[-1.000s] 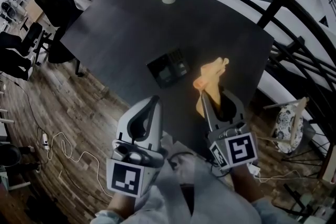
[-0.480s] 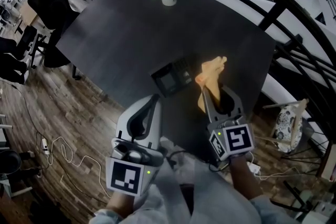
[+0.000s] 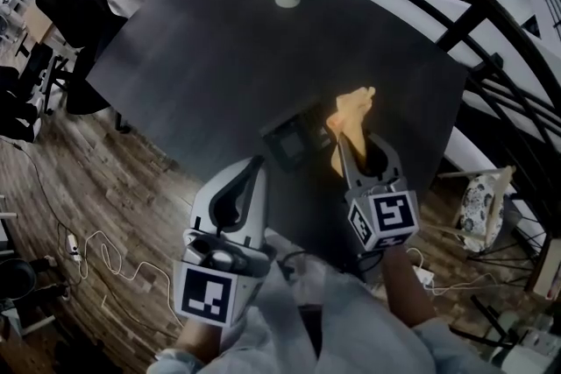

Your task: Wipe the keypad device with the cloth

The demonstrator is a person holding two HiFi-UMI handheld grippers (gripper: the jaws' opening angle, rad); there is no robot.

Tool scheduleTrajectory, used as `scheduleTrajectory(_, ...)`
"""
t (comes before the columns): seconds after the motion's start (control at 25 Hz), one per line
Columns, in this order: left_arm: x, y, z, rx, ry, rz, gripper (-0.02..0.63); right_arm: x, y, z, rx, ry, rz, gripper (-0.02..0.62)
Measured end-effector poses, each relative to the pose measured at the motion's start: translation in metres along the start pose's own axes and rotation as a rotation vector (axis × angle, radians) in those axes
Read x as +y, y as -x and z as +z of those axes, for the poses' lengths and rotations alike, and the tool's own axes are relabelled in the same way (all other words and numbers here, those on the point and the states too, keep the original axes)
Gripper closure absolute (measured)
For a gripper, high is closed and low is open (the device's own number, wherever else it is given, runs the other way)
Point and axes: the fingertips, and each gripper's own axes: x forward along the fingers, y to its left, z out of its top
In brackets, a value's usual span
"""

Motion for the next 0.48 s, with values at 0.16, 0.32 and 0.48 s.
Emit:
scheduleTrajectory(0.16,0.012,-0.004,-0.002,0.005,0.009,0.001,0.592,0.000,-0.018,-0.006,0.039,0.021,-0.003,0.495)
scheduleTrajectory(0.32,0.024,-0.006,-0.004,0.015,0.010,0.005,0.592,-0.001,-0.037,-0.015,0.066,0.027,-0.008,0.494)
scheduleTrajectory(0.48,0.034,-0.004,-0.006,0.021,0.013,0.012,0.592,-0.001,-0.052,-0.026,0.099,0.035,-0.023,0.495)
